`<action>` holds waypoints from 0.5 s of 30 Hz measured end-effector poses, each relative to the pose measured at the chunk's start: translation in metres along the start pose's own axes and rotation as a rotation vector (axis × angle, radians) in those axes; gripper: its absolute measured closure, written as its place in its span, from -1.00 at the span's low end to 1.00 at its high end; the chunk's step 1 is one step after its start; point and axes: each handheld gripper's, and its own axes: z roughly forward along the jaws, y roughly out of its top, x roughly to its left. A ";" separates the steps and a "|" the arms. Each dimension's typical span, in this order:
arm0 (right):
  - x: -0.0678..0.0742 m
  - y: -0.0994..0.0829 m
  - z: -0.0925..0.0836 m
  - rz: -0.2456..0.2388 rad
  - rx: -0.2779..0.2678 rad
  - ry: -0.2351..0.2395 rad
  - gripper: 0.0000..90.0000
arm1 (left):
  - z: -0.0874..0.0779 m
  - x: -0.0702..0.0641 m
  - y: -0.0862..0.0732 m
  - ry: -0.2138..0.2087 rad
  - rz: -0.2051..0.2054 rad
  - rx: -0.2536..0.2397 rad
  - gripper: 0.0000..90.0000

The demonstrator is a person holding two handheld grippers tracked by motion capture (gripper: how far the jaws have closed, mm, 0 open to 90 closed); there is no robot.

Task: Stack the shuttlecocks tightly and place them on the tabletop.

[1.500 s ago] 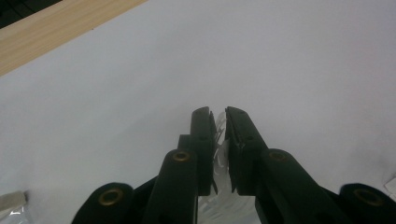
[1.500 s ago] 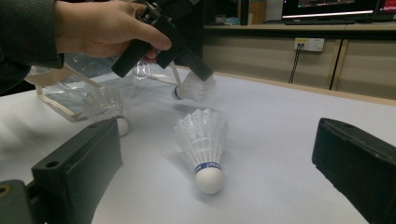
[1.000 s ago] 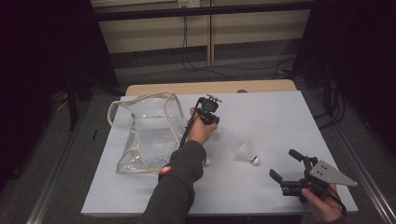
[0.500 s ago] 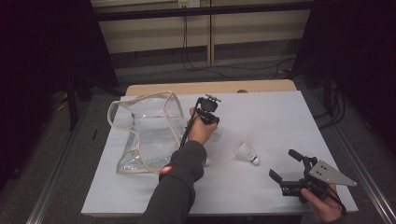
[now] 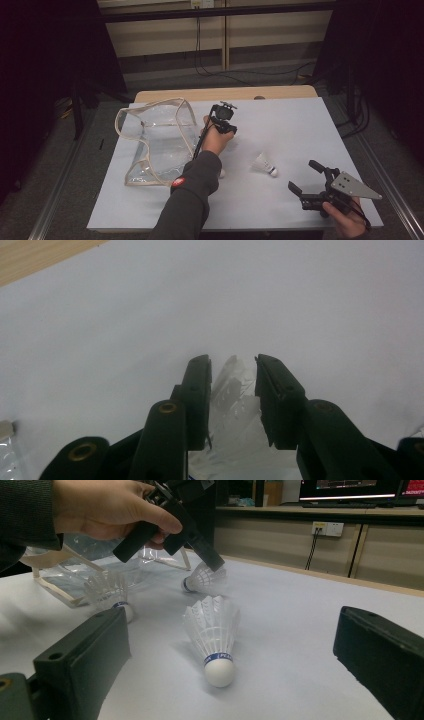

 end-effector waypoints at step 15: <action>0.000 0.000 0.000 0.003 -0.002 0.003 -0.98 | -0.001 -0.001 0.002 -0.003 -0.006 -0.019 0.37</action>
